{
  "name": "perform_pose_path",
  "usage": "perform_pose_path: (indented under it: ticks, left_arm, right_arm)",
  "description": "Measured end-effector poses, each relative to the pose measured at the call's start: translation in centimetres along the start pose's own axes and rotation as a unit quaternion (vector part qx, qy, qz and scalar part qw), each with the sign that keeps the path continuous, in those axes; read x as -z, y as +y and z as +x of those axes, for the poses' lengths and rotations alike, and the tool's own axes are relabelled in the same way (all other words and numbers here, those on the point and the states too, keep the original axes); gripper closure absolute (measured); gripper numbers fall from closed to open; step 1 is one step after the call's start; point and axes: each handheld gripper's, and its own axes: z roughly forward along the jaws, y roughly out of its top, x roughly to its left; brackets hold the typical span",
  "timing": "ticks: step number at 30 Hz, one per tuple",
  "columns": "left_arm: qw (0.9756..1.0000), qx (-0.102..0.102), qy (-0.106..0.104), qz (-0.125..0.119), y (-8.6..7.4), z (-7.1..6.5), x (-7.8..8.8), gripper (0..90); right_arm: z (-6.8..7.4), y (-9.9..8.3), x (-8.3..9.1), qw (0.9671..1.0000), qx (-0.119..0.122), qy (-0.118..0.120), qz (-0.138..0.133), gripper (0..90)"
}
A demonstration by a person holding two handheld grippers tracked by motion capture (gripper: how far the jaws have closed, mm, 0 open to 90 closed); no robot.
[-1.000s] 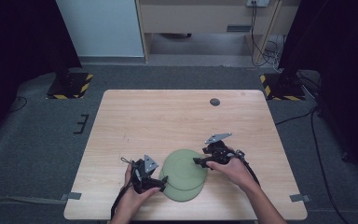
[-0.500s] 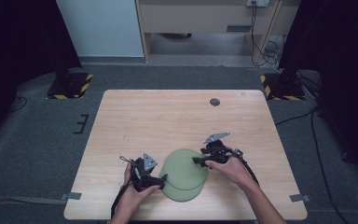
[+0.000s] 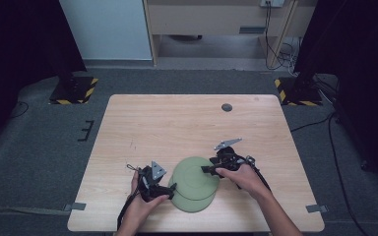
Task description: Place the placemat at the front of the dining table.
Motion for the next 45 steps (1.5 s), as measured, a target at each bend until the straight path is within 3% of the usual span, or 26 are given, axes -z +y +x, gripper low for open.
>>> perform_pose_path:
  ticks: [15,18,23,33,45]
  left_arm:
    - [1.0000,0.003,0.003,-0.002,-0.1,-0.1,0.0,0.0]
    - [1.0000,0.003,0.003,-0.002,-0.1,-0.1,0.0,0.0]
    - [1.0000,0.003,0.004,-0.002,-0.1,-0.1,0.0,0.0]
    - [1.0000,0.004,0.004,-0.002,-0.1,-0.1,0.0,0.0]
    - [1.0000,0.002,0.005,-0.008,-0.1,-0.1,0.3,2.6]
  right_arm:
    - [-0.2,-0.1,0.0,0.9998,-0.016,0.012,0.001,44.8]
    - [-0.2,-0.1,0.3,0.9999,-0.013,0.001,-0.008,54.5]
    - [-0.1,-0.1,0.7,0.9998,-0.002,-0.015,-0.015,62.7]
    - [0.0,0.1,1.7,0.9988,0.010,-0.021,-0.044,79.5]
    - [0.9,0.7,2.9,0.9971,0.027,-0.020,-0.069,86.0]
